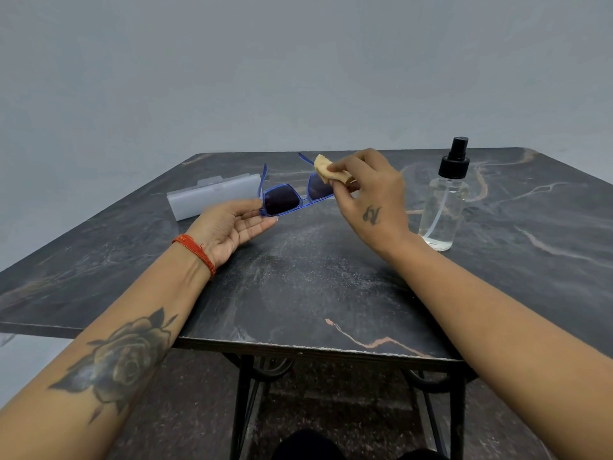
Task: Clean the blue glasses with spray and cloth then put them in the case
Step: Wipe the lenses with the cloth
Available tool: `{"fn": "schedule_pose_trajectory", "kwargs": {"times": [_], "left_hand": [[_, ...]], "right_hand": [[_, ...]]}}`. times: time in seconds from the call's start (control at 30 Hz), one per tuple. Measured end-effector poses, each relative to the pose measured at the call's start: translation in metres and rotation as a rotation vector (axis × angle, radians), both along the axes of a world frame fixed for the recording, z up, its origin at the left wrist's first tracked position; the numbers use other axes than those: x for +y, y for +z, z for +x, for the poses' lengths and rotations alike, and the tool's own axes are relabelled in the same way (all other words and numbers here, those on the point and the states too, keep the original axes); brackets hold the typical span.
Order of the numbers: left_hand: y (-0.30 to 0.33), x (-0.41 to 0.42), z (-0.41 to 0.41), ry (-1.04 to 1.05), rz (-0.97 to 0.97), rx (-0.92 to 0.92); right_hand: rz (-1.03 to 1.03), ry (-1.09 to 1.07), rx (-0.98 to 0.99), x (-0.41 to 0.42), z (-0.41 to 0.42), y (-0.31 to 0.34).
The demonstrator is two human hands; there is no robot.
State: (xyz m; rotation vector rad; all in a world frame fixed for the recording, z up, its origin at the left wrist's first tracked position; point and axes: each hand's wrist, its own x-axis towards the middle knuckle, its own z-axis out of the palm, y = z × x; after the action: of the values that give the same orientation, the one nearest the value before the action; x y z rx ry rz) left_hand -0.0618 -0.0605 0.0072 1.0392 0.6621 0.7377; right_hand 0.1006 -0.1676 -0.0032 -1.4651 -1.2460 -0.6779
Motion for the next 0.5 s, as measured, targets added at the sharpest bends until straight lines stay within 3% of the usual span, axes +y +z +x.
{"fn": "schedule_pose_trajectory", "kwargs": {"times": [0.3, 0.5], "left_hand": [[0.0006, -0.0009, -0.0004, 0.009, -0.012, -0.008], [-0.0003, 0.0009, -0.0003, 0.013, -0.005, -0.003]], "right_hand": [[-0.115, 0.112, -0.139, 0.0011, -0.0031, -0.0051], [-0.169, 0.028, -0.097, 0.0005, -0.0018, -0.0057]]}}
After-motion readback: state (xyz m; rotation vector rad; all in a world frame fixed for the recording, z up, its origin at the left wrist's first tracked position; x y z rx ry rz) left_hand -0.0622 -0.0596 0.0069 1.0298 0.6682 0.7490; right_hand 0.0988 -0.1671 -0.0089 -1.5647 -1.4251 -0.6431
